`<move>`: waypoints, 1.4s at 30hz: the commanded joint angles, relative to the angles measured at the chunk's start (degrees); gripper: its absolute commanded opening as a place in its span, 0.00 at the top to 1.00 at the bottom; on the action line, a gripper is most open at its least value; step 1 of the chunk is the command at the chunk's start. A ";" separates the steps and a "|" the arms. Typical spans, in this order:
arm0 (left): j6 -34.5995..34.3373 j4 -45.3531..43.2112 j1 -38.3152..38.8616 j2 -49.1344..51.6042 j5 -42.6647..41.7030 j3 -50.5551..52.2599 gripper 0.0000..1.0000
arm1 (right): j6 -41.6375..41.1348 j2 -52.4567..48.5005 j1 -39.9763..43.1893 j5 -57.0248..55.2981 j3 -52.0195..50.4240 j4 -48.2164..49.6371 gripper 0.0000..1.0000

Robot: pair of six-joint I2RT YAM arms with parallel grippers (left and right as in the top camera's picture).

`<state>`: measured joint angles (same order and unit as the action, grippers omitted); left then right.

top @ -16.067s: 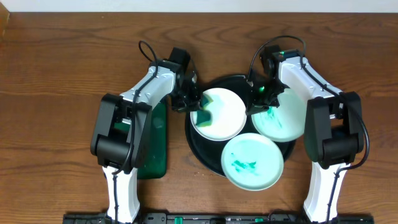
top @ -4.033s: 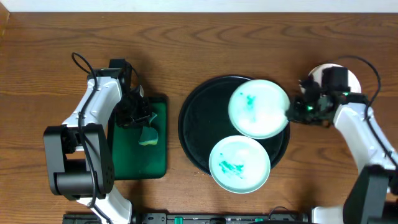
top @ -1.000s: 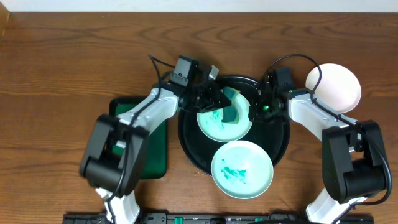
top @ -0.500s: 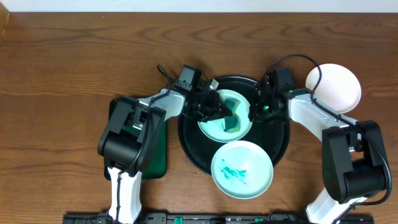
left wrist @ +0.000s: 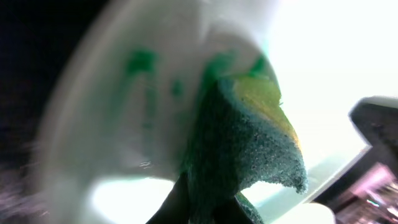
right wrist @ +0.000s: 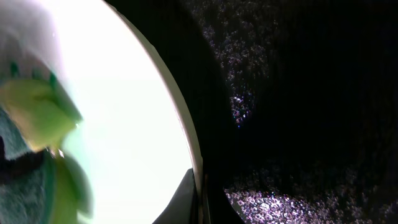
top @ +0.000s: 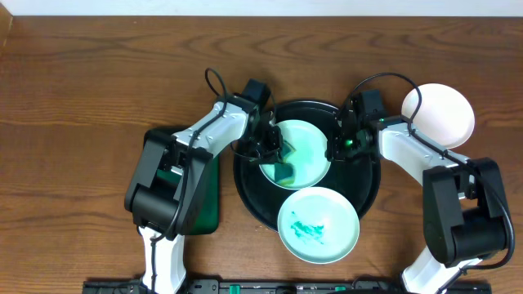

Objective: Clean dirty plates on tray and stack at the side
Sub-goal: 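Scrub the mint plate with the sponge while the right gripper holds its rim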

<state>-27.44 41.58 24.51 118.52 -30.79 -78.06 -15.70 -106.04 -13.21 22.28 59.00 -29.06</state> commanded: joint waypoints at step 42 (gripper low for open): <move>-0.87 -16.50 7.76 5.60 0.42 -9.92 0.93 | 1.14 -0.59 -0.13 -1.49 0.00 -3.76 0.98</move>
<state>-21.04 27.20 33.45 121.49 -19.79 -86.08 -15.77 -106.02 -13.21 22.76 59.09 -32.25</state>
